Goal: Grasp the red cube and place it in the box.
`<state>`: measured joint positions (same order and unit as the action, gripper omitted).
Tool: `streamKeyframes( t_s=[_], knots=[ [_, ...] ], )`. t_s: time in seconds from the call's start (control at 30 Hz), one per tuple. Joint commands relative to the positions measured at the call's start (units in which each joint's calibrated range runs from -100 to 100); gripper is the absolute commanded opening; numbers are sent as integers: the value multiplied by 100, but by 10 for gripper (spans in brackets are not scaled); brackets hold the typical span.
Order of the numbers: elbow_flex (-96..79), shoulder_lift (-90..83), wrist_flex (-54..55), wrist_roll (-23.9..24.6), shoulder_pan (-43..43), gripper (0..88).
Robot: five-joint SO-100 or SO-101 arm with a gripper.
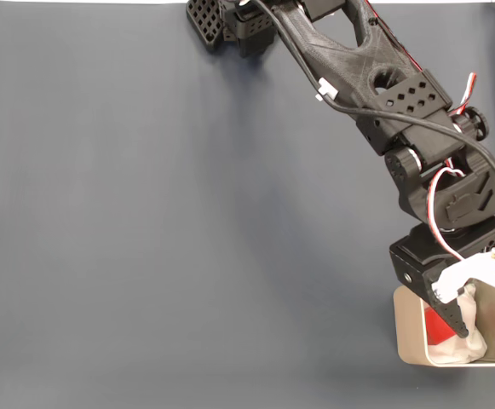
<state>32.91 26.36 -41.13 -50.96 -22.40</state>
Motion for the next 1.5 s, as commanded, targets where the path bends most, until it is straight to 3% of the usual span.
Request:
streamKeyframes(
  t_s=[0.0,0.63,0.73,1.0,1.47],
  knots=[
    [322,-45,105,-63,81,460],
    [140,-79,72,-137,95,428],
    [130,-79,15,-215,95,359],
    [112,-166,-158,-332,103,8],
    [-937,-1189,97,-215,607,0]
  ],
)
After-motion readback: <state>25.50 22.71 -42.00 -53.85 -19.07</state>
